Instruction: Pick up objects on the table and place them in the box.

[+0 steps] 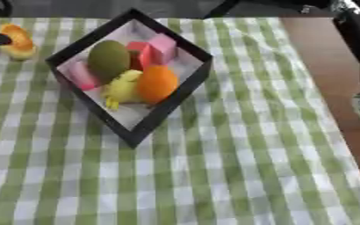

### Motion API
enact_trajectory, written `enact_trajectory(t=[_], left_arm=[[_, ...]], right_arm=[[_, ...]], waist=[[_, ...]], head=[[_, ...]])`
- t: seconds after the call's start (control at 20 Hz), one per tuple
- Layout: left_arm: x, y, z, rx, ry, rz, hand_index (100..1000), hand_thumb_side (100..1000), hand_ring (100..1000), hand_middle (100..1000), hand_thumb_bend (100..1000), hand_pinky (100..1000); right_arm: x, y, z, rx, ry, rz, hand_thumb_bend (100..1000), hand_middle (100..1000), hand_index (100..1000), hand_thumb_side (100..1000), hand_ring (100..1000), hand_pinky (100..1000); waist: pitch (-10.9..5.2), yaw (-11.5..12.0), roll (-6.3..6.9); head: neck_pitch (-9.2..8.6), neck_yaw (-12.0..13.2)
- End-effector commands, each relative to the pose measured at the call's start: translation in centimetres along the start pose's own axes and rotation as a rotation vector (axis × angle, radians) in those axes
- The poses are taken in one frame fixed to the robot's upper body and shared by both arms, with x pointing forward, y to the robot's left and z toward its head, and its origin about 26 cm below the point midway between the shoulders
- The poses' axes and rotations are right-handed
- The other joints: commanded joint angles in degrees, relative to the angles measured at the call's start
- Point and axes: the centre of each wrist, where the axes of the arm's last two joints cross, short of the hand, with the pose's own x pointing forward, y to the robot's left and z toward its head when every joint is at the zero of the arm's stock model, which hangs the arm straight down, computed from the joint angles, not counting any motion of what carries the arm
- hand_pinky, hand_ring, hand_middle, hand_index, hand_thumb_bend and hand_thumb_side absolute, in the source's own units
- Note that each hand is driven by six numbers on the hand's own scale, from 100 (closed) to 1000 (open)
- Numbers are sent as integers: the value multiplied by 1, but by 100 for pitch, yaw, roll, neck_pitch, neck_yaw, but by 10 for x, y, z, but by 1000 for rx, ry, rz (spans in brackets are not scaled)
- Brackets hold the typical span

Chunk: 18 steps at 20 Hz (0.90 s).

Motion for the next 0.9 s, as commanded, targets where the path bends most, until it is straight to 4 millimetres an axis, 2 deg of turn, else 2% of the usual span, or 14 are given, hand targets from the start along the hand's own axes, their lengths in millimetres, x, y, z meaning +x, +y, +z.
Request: enact_trajectory(t=[0.05, 0.45, 0.9], left_arm=[[-11, 20, 4, 45, 25, 17, 870, 500, 861, 800, 798, 834], [-12, 20, 4, 53, 28, 75, 861, 524, 858, 793, 820, 831], [-12, 15, 2, 113, 180, 50, 863, 530, 853, 787, 779, 832]], right_arm=[[9, -4, -3, -8, -39, 19, 100, 764, 811, 576, 776, 814], [9, -2, -3, -12, -38, 16, 100, 764, 810, 581, 776, 814], [10, 0, -3, -11, -43, 13, 100, 763, 810, 588, 776, 815]], waist=[[-4, -28, -82], [96, -68, -94], [244, -136, -87]], head=[[-70, 52], [-121, 72], [-207, 193]])
